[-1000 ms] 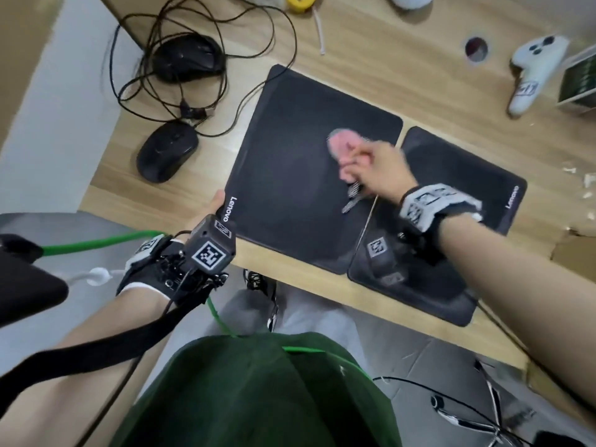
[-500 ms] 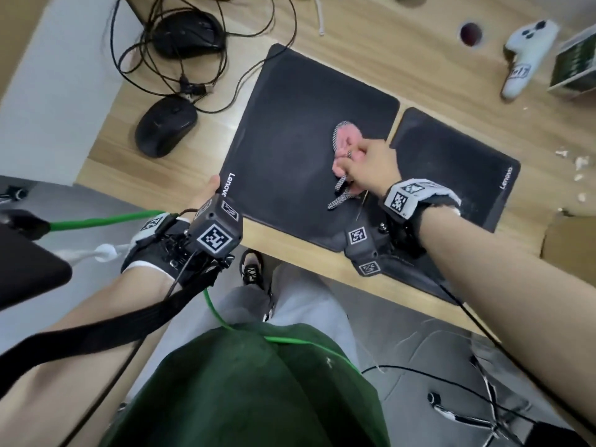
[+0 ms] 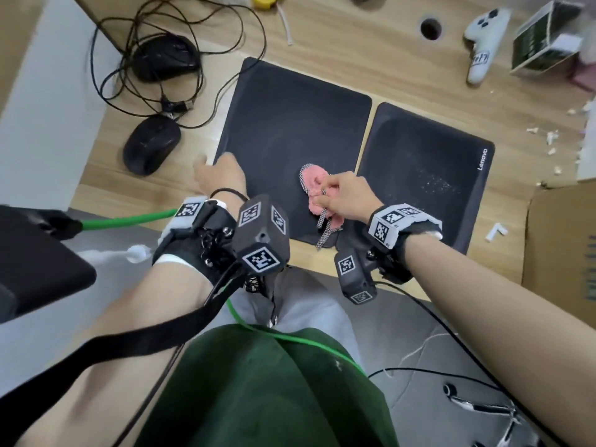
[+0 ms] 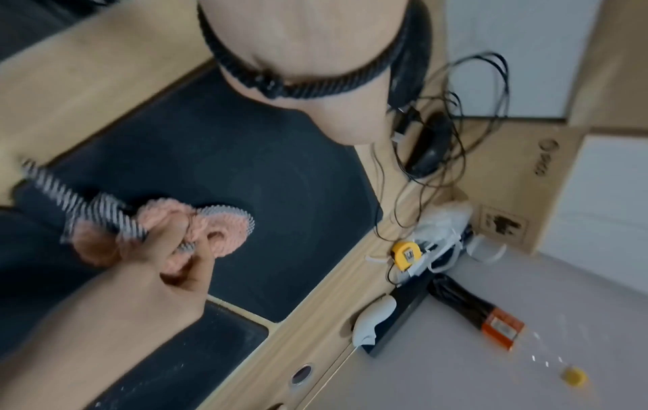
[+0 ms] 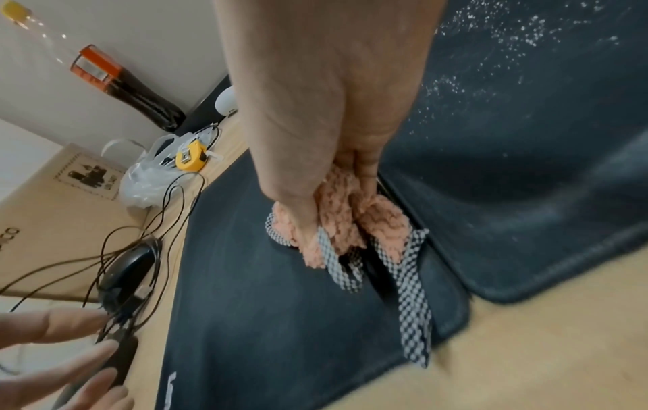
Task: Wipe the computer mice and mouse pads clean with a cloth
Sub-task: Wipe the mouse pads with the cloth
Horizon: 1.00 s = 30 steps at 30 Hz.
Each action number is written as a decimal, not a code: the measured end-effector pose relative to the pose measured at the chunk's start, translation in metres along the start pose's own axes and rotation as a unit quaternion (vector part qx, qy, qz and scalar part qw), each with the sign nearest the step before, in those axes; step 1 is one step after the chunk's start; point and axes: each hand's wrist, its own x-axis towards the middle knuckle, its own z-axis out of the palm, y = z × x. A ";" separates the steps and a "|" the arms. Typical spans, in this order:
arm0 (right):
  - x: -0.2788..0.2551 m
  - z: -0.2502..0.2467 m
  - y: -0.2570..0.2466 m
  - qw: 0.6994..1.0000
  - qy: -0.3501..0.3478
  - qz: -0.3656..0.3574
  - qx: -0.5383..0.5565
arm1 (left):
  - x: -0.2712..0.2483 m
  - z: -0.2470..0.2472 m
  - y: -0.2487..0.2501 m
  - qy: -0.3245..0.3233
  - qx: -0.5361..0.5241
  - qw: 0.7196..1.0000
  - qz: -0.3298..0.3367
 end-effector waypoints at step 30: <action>0.079 -0.058 -0.007 0.994 0.074 0.076 0.003 | 0.006 0.008 -0.009 -0.129 -0.012 0.991 0.031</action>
